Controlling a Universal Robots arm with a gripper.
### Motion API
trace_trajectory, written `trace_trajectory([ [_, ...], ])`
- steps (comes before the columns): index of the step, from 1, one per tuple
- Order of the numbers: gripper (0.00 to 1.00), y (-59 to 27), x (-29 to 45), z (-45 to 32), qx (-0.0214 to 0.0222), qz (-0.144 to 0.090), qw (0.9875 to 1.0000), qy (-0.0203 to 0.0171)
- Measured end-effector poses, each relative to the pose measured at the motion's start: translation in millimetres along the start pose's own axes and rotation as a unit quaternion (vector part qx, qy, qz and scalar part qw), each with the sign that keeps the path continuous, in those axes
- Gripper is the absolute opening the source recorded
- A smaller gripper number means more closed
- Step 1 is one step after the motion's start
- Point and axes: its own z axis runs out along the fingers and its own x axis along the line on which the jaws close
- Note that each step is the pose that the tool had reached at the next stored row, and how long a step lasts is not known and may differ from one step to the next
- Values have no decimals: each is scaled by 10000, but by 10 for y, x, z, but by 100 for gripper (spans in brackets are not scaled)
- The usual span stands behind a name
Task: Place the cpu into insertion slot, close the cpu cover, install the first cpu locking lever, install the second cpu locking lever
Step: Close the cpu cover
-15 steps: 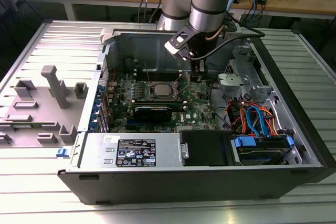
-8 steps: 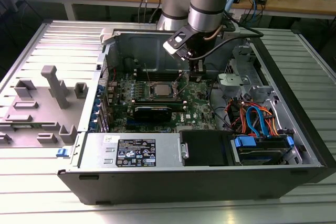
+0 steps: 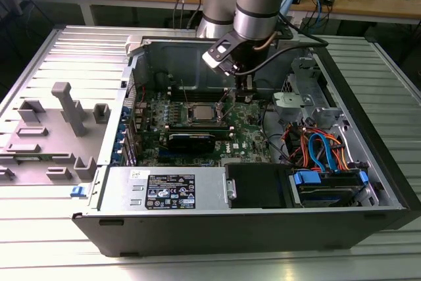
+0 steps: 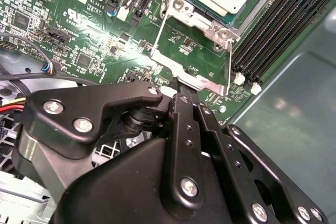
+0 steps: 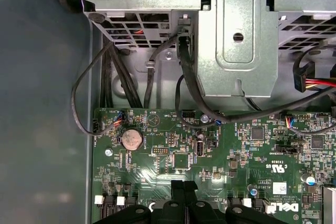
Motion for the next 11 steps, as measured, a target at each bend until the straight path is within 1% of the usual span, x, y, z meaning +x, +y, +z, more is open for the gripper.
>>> trace_trajectory([
  [11, 11, -33, 1, 0, 0, 0, 10000, 0],
])
